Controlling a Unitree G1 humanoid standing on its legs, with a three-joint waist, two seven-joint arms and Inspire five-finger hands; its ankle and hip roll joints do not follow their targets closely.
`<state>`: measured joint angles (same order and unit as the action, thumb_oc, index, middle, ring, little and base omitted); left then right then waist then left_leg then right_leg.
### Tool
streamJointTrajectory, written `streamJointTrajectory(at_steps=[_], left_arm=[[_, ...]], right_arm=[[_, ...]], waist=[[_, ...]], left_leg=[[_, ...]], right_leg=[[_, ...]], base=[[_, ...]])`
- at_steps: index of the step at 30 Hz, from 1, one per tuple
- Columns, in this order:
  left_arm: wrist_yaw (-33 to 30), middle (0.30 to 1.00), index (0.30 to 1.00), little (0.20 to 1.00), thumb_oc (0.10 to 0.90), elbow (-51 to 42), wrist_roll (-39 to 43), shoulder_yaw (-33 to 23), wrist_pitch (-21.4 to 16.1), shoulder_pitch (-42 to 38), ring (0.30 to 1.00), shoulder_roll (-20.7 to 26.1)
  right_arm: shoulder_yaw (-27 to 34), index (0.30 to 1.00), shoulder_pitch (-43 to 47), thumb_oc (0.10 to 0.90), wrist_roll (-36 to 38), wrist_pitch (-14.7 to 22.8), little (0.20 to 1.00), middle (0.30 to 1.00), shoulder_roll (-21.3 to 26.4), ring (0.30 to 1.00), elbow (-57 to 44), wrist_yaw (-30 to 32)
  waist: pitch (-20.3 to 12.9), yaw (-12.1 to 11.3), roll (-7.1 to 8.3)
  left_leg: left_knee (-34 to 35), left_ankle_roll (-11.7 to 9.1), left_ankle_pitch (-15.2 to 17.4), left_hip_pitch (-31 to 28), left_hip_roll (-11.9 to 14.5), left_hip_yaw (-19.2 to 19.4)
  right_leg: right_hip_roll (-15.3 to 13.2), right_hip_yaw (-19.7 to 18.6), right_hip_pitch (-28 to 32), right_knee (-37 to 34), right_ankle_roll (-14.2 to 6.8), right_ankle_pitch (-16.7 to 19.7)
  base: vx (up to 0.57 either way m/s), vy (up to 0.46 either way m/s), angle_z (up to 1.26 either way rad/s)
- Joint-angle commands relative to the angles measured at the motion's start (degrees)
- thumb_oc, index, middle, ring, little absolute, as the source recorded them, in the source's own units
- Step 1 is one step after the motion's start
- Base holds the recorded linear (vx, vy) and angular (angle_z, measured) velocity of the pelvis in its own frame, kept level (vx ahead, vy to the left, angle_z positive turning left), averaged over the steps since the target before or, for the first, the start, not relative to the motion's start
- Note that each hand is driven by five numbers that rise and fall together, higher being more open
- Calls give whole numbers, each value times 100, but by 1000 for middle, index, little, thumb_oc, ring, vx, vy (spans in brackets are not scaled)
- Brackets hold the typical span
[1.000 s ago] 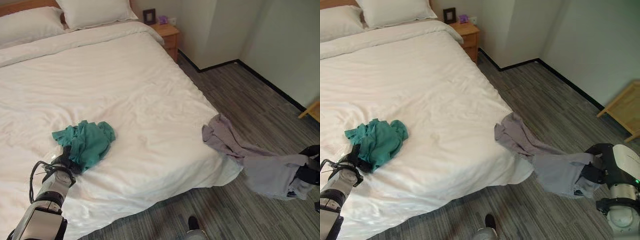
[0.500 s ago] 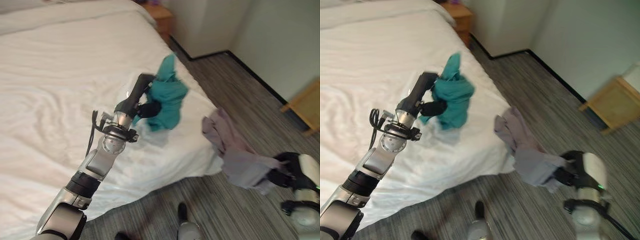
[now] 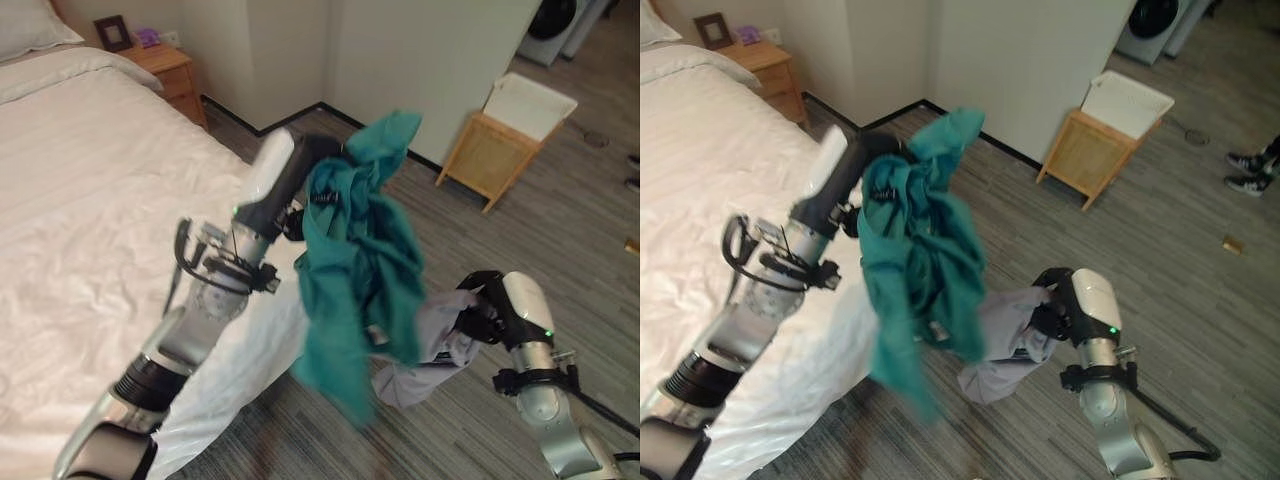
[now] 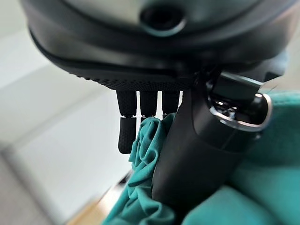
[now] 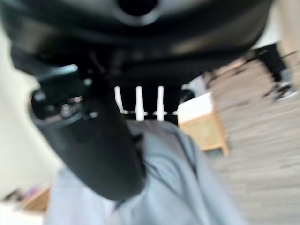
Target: Pick up bed clothes into laundry basket.
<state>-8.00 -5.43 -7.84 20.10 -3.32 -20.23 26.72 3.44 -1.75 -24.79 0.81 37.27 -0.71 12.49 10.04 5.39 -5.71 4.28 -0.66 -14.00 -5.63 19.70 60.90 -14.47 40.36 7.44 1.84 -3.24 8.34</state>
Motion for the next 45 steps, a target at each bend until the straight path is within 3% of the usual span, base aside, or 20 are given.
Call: streamJointTrajectory(at_steps=[1, 6, 7, 9, 10, 11, 12, 13, 14, 15, 17, 23, 32, 33, 34, 35, 38, 40, 44, 45], left_arm=[[-276, 300, 300, 300, 400, -394, 413, -405, -270, -728, 300, -151], [-287, 300, 300, 300, 400, -393, 768, -293, -275, -452, 300, -361], [-418, 300, 300, 300, 400, -367, 1130, -85, -283, -464, 300, -487], [-421, 300, 300, 300, 400, -384, 1339, 1, -274, -546, 300, -547], [-422, 300, 300, 300, 400, -380, 1342, 5, -274, -559, 300, -545], [-375, 300, 300, 300, 400, -400, 1299, 138, -263, -643, 300, -597], [-376, 300, 300, 300, 400, -397, 1299, 140, -263, -649, 300, -597], [-391, 300, 300, 300, 400, -331, 1388, 232, -314, -719, 300, -658], [-417, 300, 300, 300, 400, -232, 1484, 270, -335, -710, 300, -723], [-383, 300, 300, 300, 400, -170, 1591, 342, -379, -651, 300, -752], [-361, 300, 300, 300, 400, -120, 1790, 344, -430, -759, 300, -828], [-377, 300, 300, 300, 400, 421, 1839, 699, -395, -1290, 300, -1143], [-327, 300, 300, 300, 400, 445, 1537, 768, -358, -1164, 300, -1018], [-291, 300, 300, 300, 400, 368, 1406, 674, -351, -1130, 300, -908], [-193, 300, 300, 300, 400, 150, 1379, 457, -327, -960, 300, -703], [-167, 300, 300, 300, 400, 100, 1414, 388, -310, -877, 300, -662], [-63, 300, 300, 300, 400, -57, 1539, 166, -287, -552, 300, -545], [-68, 300, 300, 300, 400, -108, 1649, 61, -295, -400, 300, -453], [-71, 300, 300, 300, 400, -156, 1795, -66, -324, -133, 300, -351], [-34, 300, 300, 300, 400, -200, 1812, -142, -327, -57, 300, -339]], right_arm=[[122, 300, 279, 400, 39, 453, 300, 300, 202, 300, -1169, 280], [-214, 300, 460, 400, -1, 443, 300, 300, 257, 300, -1080, 241], [-371, 300, 631, 400, 0, 419, 300, 300, 382, 300, -1070, 368], [-420, 300, 674, 400, 27, 412, 300, 300, 542, 300, -1120, 379], [-413, 300, 678, 400, 30, 411, 300, 300, 541, 300, -1120, 379], [-461, 300, 800, 400, 110, 427, 300, 300, 554, 300, -1123, 384], [-458, 300, 803, 400, 111, 429, 300, 300, 553, 300, -1121, 383], [-663, 300, 982, 400, 189, 445, 300, 300, 438, 300, -1037, 329], [-784, 300, 1117, 400, 211, 462, 300, 300, 432, 300, -933, 288], [-844, 300, 1252, 400, 199, 494, 300, 300, 540, 300, -837, 274], [-942, 300, 1335, 400, 152, 446, 300, 300, 514, 300, -648, 186], [-970, 300, 1378, 400, 233, 405, 300, 300, 383, 300, -450, 129], [-961, 300, 1252, 400, 337, 462, 300, 300, 582, 300, -191, 108], [-921, 300, 1198, 400, 350, 469, 300, 300, 578, 300, -192, 86], [-662, 300, 1007, 400, 366, 440, 300, 300, 590, 300, -290, 85], [-600, 300, 958, 400, 357, 422, 300, 300, 570, 300, -339, 78], [-528, 300, 846, 400, 297, 358, 300, 300, 465, 300, -465, 14], [-538, 300, 807, 400, 260, 348, 300, 300, 380, 300, -533, 13], [-746, 300, 915, 400, 152, 361, 300, 300, 323, 300, -511, -53], [-771, 300, 905, 400, 133, 346, 300, 300, 296, 300, -511, -125]], waist=[[-597, 169, 414], [-466, 286, 226], [-229, 159, 309], [-60, 86, 426], [-49, 109, 414], [82, 5, 438], [76, 39, 439], [89, -95, 450], [96, -229, 431], [86, -242, 343], [-8, -228, 288], [-226, -52, 308], [-241, 3, 195], [-203, -29, 213], [114, -94, 363], [185, -115, 363], [301, -294, 447], [317, -424, 400], [294, -592, 73], [229, -586, 42]], left_leg=[[-32, -981, -76, -327, 1053, 466], [-88, -1036, -46, -397, 1223, 316], [-1061, -1087, 262, 51, 1269, -870], [-2427, -1006, 889, 413, 1101, -2019], [-2534, -993, 955, 478, 1140, -2073], [-3280, -818, 1423, 807, 599, -3158], [-3306, -806, 1438, 851, 590, -3201], [-3098, -524, 2286, 915, -551, -4132], [-2708, -338, 2510, 982, -1250, -4679], [-2090, -186, 2484, 799, -1529, -4857], [-1300, -23, 2497, 87, -1527, -4571], [-138, -69, 2101, -477, -1619, -4249], [72, -142, 2013, -501, -1580, -4410], [-60, -183, 1993, -477, -1557, -4340], [-1906, -451, 1837, 441, -1142, -4114], [-2403, -564, 1577, 723, -947, -4054], [-2869, -480, 1619, 1437, -803, -3947], [-2366, -379, 1774, 1758, -1001, -4012], [72, -504, 1123, 1866, -1252, -4032], [72, -455, 1192, 1844, -1221, -3996]], right_leg=[[287, -269, 1068, -654, -454, -1453], [526, -525, 1027, -684, -342, -1596], [601, -915, 1001, -684, -122, -1747], [574, -1045, 1005, -684, 24, -1773], [584, -1016, 1012, -684, 17, -1777], [550, -1098, 933, -684, 71, -1682], [546, -1059, 934, -684, 61, -1683], [558, -1394, 849, -684, 8, -1608], [591, -1641, 801, -684, -41, -1543], [660, -1746, 760, -684, -116, -1490], [821, -2102, 696, -684, -181, -1414], [901, -2371, 525, -684, -175, -1298], [1002, -2677, 274, -684, -219, -1339], [991, -2628, 261, -684, -212, -1364], [877, -2380, 380, -684, -55, -1442], [906, -2290, 451, -684, 16, -1495], [910, -2207, 660, -684, 107, -1674], [950, -2240, 750, -684, 51, -1828], [1148, -2522, 974, -684, -69, -2140], [1177, -2566, 1005, -684, -104, -2167]], base=[[-241, -351, -107], [-148, -209, -60], [-109, -390, -84], [-122, -364, -145], [-190, -229, -109], [-142, -91, -24], [-176, -139, -50], [-47, -4, -54], [-41, 13, -51], [31, 33, -160], [70, 29, -197], [63, 31, -48], [26, -36, -18], [-64, -258, 13], [-25, -287, 21], [28, -312, 10], [186, -127, 43], [271, 10, 0], [481, 104, -15], [845, 146, -79]])
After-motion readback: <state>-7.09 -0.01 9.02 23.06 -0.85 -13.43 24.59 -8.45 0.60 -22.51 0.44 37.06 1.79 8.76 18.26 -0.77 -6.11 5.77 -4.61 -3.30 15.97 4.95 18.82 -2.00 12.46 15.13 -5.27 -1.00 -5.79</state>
